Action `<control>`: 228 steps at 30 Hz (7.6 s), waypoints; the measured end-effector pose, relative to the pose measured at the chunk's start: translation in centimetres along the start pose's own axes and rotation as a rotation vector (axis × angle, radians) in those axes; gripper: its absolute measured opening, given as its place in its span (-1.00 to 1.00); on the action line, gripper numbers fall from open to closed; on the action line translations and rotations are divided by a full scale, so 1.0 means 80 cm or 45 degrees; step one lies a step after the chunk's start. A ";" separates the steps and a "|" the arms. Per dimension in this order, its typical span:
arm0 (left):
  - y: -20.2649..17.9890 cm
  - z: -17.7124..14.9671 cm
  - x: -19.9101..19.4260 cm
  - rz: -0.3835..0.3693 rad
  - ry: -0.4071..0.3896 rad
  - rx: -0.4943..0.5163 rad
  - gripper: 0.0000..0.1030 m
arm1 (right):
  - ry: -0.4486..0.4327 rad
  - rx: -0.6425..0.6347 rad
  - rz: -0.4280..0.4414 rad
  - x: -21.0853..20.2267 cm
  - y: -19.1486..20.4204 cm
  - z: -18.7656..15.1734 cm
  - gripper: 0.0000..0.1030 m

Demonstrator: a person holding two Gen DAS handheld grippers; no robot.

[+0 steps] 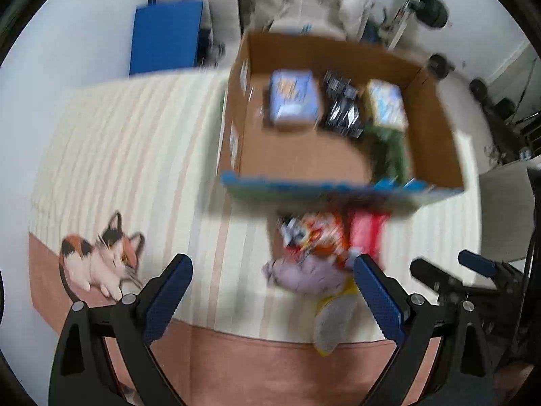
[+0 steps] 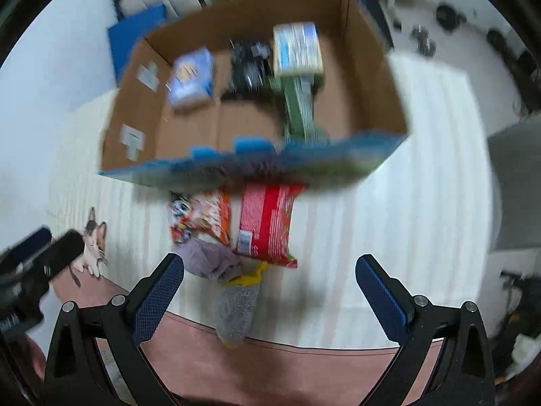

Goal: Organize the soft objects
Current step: 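Grasp the panda snack bag with the left gripper while the right grasps the red bag, then place both bags into the box and open both grippers, then grasp the purple plush sock with the left gripper while the right grasps the scrubber, then carry the sock and scrubber into the box and release them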

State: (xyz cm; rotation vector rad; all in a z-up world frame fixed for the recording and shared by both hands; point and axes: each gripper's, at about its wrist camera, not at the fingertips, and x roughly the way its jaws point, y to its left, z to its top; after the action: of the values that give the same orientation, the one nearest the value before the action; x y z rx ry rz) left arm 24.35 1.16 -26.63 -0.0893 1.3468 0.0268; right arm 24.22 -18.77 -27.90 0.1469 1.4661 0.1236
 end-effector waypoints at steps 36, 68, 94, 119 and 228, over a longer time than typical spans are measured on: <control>-0.080 0.035 0.181 -0.036 0.349 0.075 0.89 | 0.144 0.147 0.078 0.109 -0.062 -0.030 0.23; -0.027 -0.029 0.019 -0.264 0.063 0.017 0.09 | 0.073 -0.019 0.178 0.020 -0.016 -0.033 -0.11; -0.081 0.192 0.114 -0.236 0.326 0.070 0.14 | 0.120 0.018 -0.224 0.047 -0.047 0.191 -0.02; -0.056 0.191 0.042 -0.251 0.160 0.034 0.92 | 0.032 -0.035 -0.205 0.005 -0.029 0.177 1.00; -0.002 -0.121 0.190 0.030 0.449 0.172 -0.29 | 0.309 -0.035 -0.184 0.151 0.037 -0.130 0.21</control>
State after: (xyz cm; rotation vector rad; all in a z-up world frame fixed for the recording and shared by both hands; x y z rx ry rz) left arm 18.34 -0.30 -43.59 0.0382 1.6983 -0.0629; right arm 15.12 -13.50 -40.24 0.0026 1.7108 0.0449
